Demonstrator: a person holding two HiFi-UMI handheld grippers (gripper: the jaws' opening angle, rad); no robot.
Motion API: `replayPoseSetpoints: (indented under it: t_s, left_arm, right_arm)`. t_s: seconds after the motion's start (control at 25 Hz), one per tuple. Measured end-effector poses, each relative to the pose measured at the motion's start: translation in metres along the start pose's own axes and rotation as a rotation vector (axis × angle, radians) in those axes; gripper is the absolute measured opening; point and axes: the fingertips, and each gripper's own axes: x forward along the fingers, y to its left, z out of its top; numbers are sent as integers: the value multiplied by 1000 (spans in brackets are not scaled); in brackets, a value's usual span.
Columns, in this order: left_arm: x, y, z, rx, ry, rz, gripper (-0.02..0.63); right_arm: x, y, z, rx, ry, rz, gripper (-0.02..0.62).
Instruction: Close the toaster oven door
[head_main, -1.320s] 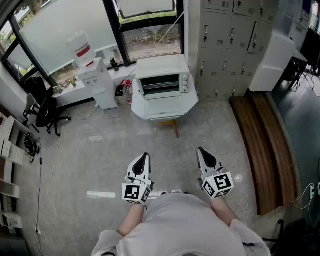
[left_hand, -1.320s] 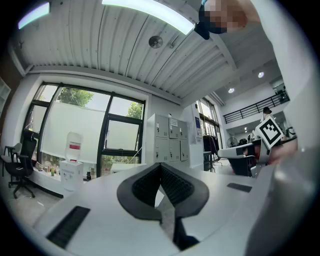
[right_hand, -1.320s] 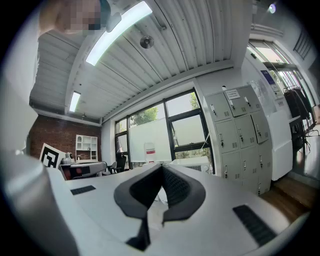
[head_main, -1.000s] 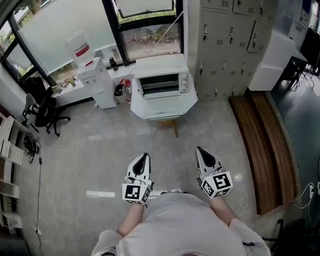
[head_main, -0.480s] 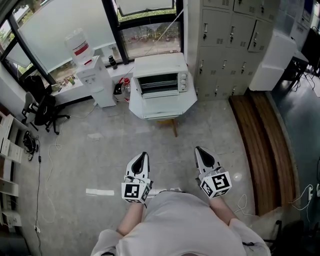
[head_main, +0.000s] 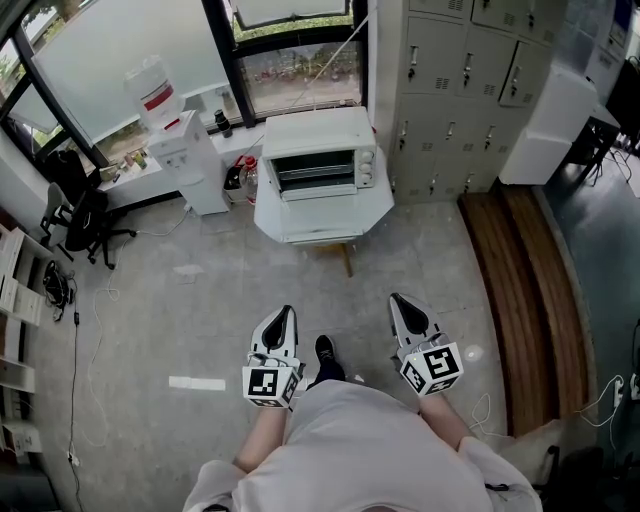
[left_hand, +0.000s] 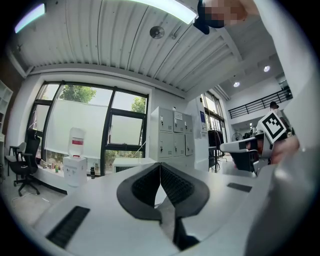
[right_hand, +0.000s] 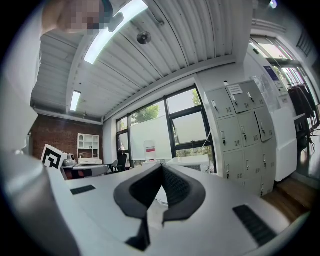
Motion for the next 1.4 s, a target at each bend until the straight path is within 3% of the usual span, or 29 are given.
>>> replayPoseSetpoints:
  t_s: [0.44,0.92,1.12,1.4]
  left_arm:
    - [111,68,-20,-26,-1,-20,20]
    - [268,136,-7,-22,3,-164,20]
    - [309,162,-9,1,15,-198,20]
    - [333,185,-11,-5,25,-158,20]
  right_arm:
    - [105,-47,-2,-21,22,-27,8]
    - [262,-103,12,-18,12,-111,8]
    - [311,-118,17,-18,4,-128,8]
    - [341,-135,18,-13,14,-110,8]
